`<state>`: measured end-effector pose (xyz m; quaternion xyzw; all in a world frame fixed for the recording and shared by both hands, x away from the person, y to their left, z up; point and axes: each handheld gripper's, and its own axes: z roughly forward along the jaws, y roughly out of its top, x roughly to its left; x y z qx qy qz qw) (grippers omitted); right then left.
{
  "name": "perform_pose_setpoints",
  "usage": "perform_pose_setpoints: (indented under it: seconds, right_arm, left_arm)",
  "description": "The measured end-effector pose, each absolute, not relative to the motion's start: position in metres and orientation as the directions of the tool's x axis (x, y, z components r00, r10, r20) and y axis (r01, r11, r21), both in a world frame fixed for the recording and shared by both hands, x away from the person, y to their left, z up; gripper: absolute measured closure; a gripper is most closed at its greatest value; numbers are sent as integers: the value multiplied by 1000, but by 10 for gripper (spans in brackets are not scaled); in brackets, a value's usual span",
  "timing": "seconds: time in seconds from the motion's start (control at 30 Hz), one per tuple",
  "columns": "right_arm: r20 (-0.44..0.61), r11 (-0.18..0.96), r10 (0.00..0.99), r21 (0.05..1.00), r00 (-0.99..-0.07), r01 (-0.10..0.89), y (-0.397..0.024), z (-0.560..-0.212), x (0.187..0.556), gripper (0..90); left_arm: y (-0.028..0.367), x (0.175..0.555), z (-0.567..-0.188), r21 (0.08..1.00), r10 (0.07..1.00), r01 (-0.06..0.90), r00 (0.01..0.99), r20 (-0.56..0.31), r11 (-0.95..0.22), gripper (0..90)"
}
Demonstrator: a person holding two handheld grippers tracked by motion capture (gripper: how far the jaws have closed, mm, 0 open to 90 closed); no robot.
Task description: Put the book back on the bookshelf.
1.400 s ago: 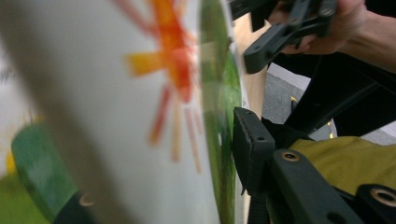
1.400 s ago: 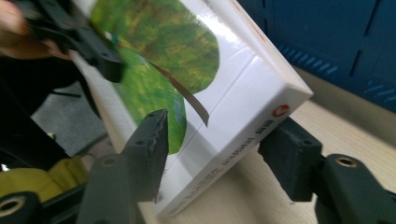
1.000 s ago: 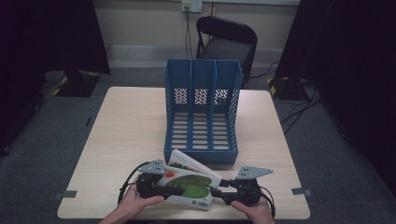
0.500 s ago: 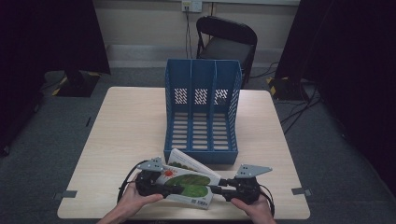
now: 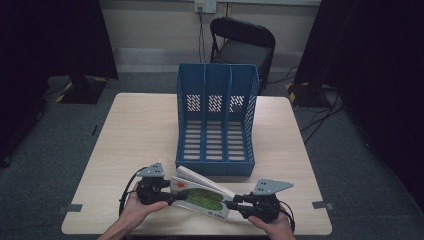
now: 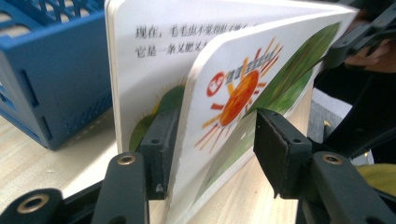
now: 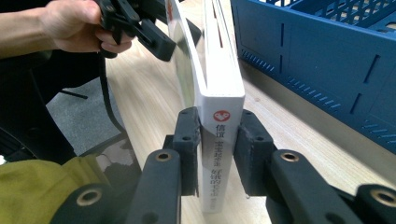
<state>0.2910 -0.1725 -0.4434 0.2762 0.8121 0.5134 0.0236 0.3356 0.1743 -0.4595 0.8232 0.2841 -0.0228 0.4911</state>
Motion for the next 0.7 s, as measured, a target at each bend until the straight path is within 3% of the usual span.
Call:
perform_pose_setpoints:
  seconds: [0.27, 0.7]
  right_arm:
    - [265, 334, 453, 835, -852, 437, -162, -449, 294, 693]
    - [179, 417, 461, 821, -869, 391, -150, -450, 294, 719]
  left_arm:
    - [174, 336, -460, 795, 439, 483, 844, -309, -368, 496]
    - [172, 334, -457, 793, 447, 493, 836, -318, -358, 479]
